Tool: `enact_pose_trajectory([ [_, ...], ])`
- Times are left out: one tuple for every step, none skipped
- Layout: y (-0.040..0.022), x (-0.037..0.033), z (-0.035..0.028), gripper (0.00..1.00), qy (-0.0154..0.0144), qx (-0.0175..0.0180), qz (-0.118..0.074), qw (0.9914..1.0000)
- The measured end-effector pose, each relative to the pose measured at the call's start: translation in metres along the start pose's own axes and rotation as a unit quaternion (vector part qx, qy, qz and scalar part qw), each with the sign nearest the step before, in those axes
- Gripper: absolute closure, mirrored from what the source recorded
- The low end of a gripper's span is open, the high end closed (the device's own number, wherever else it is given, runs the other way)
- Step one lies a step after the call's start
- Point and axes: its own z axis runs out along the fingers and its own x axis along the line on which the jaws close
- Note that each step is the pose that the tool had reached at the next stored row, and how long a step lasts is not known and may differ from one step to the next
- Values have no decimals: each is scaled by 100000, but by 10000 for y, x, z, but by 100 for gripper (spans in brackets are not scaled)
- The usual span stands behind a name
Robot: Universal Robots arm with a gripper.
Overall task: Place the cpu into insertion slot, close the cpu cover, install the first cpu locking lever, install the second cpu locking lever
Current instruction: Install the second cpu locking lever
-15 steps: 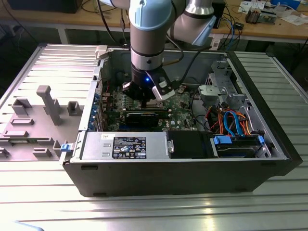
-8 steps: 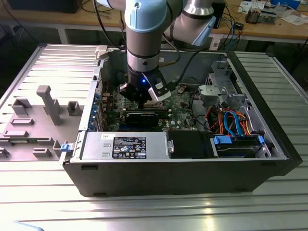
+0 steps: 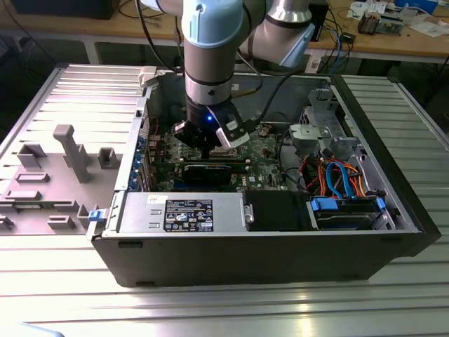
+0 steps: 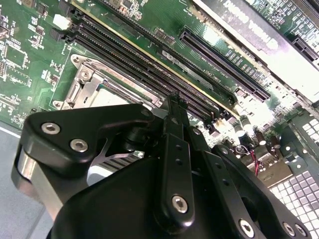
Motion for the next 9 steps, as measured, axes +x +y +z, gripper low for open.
enact_pose_trajectory([
  [0,0,2,89,-2,0,1,100000],
  [0,0,2,89,1,-1,0,100000],
  [0,0,2,89,-1,0,0,100000],
  [0,5,6,89,-9,-8,6,100000],
  [0,10,9,89,-8,-15,9,100000],
  [0,14,16,89,-8,-25,1,100000],
  [-1,17,24,89,-5,-29,-1,100000],
  [-3,19,29,89,3,-31,-2,100000],
  [-3,20,36,89,6,-55,-7,100000],
])
